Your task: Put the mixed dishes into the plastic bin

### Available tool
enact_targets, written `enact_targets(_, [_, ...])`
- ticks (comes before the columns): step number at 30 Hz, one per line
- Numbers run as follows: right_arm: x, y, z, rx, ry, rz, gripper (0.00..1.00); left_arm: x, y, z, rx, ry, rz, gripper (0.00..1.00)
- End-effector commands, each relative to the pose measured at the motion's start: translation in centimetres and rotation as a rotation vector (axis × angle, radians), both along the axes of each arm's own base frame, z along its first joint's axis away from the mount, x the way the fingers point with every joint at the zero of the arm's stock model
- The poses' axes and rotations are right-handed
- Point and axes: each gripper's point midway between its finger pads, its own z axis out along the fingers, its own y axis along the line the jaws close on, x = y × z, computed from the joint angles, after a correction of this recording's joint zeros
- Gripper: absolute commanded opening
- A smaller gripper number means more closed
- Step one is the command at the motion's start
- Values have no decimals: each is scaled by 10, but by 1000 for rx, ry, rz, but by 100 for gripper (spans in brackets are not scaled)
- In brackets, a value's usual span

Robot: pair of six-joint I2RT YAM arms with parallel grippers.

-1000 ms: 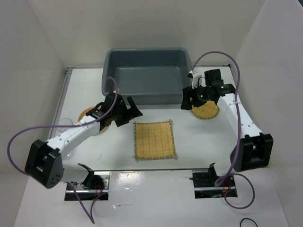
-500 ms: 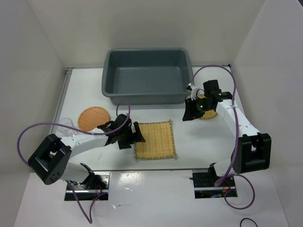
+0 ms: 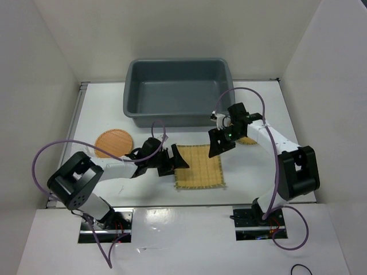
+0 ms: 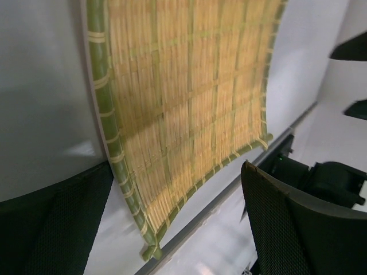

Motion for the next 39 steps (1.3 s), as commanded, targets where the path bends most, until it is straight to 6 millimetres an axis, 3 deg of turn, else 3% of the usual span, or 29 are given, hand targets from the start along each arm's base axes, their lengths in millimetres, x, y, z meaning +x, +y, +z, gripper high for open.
enact_targets(1, [8,7,-8,-17,-15,-29,66,-29,15,-55,117,112,-49,100])
enact_targets(6, [16,-4,-32,-114,-3,-81,62,-30,9,-56,106,110,-67,97])
enact_targets(12, [14,-14,-57,-194,62,-137,42,-32,9,-60,116,125,-79,97])
enact_targets(13, [12,-17,-69,-221,98,-146,39,-32,9,-60,116,125,-79,97])
enact_targets(17, [6,-19,-94,-263,201,-136,11,-31,1,-53,96,111,-108,98])
enact_targets(22, [3,-26,-115,-318,256,-146,4,-24,-9,-32,26,63,-111,98])
enact_targets(29, [-1,-27,-124,-334,293,-141,2,-17,-36,-5,-94,-8,-158,96])
enact_targets(32, [-1,-27,-124,-334,293,-141,1,-11,-51,2,-134,-25,-178,86])
enact_targets(35, [-1,-27,-124,-334,293,-141,1,-10,-66,5,-167,-14,-218,61])
enact_targets(36, [0,-25,-120,-321,286,-140,1,-14,-70,5,-171,-8,-237,40])
enact_targets(39, [3,-23,-113,-302,261,-133,1,-20,-76,1,-166,1,-259,12])
